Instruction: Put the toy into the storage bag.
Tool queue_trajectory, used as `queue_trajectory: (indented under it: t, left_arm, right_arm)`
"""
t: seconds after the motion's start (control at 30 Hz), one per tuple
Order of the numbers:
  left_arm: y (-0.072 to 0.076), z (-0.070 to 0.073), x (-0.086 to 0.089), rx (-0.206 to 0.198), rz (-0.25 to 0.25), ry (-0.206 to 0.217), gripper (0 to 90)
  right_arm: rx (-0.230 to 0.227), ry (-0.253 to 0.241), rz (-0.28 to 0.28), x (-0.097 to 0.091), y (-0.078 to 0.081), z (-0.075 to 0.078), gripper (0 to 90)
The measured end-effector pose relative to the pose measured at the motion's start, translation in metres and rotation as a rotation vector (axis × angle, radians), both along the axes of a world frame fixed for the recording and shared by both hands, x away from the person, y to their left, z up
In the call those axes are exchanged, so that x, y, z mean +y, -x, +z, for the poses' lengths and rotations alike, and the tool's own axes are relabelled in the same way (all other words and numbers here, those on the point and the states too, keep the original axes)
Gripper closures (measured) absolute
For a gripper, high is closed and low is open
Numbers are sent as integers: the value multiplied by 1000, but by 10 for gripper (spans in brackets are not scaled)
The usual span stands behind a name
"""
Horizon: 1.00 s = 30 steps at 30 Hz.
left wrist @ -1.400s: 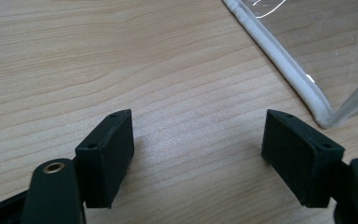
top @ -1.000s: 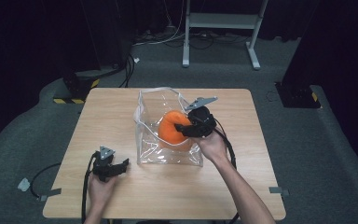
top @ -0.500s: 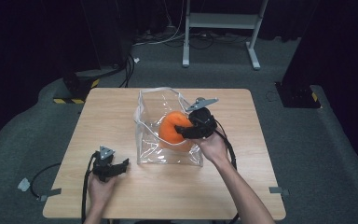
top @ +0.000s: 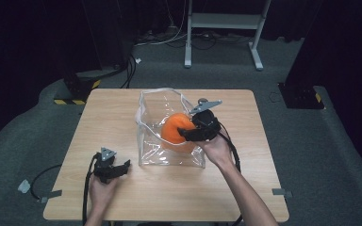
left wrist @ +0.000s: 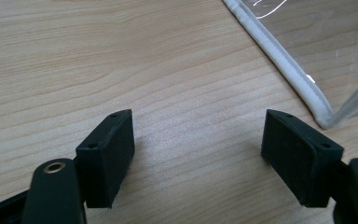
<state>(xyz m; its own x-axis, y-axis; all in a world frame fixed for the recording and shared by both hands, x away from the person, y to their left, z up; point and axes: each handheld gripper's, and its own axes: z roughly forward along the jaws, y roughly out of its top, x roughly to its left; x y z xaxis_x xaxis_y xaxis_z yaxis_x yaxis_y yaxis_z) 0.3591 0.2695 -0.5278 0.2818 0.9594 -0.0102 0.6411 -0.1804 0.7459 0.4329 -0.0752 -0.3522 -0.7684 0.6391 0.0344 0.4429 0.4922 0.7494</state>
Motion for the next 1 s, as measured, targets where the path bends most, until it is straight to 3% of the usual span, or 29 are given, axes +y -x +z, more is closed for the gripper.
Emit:
queue_trajectory:
  t: [0.1,0.17,0.37,0.57,0.8,1.0]
  left_arm:
    - [0,0,0,1,0,0,254]
    - [0,0,0,1,0,-1,254]
    - [0,0,0,0,-1,-1,254]
    - [0,0,0,0,-1,-1,254]
    - [0,0,0,0,0,-1,253]
    - [0,0,0,-1,-1,-2,253]
  right_arm:
    - [-3,11,4,0,1,1,539]
    - [-3,19,4,1,1,1,559]
    - [5,65,-4,7,-1,-5,486]
    - [3,32,-4,6,1,-7,398]
    - [-16,-6,2,-1,4,-2,409]
    - [-42,-69,-11,-14,9,1,413]
